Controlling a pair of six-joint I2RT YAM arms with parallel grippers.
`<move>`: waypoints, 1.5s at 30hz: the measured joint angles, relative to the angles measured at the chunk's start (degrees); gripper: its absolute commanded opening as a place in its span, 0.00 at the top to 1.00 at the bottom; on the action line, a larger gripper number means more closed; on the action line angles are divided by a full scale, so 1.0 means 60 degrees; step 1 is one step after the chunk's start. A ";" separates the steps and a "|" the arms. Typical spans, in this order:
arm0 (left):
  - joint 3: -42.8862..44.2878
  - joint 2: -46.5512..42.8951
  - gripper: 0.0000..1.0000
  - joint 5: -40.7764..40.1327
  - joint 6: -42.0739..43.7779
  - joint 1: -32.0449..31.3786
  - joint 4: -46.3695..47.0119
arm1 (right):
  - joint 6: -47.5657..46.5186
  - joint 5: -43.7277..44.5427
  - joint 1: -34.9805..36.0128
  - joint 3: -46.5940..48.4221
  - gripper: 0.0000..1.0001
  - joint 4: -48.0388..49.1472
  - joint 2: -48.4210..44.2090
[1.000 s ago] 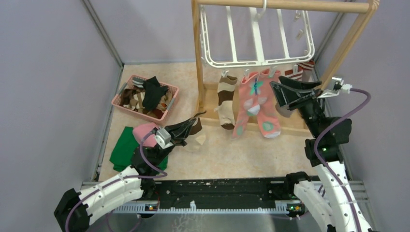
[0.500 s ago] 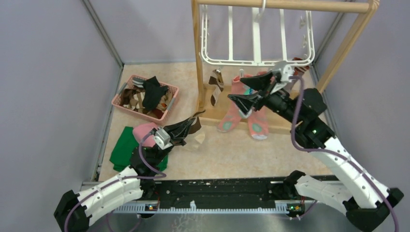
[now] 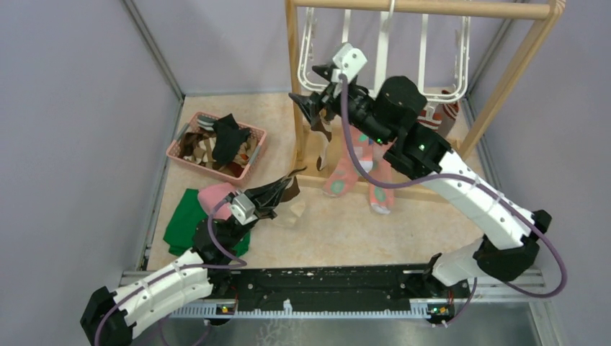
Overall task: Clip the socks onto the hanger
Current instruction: Adjust the hanger on the clothesline.
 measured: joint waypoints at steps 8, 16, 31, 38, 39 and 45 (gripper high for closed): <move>0.0000 -0.0251 1.00 0.0000 0.0029 0.0000 -0.0084 | -0.0342 0.1643 0.0033 0.3450 0.36 -0.1956 0.2575; 0.0000 -0.0426 1.00 -0.0007 0.0036 0.0000 -0.0251 | -0.0310 0.2313 0.0029 0.5326 0.36 -0.3876 0.3861; 0.0000 -0.0423 1.00 -0.0004 0.0058 0.0000 -0.0259 | -0.0120 0.2579 -0.0117 0.6488 0.37 -0.5672 0.4506; 0.0000 -0.0419 1.00 0.0000 0.0058 0.0004 -0.0255 | 0.0204 0.2575 -0.0288 0.6608 0.37 -0.6521 0.4532; 0.0000 -0.0419 1.00 0.0000 0.0058 0.0000 -0.0259 | 0.0237 0.2590 -0.0310 0.6608 0.37 -0.6564 0.4528; 0.0000 -0.0331 1.00 0.0007 0.0058 0.0000 -0.0251 | 0.0393 0.2772 -0.0474 0.6608 0.37 -0.6958 0.4510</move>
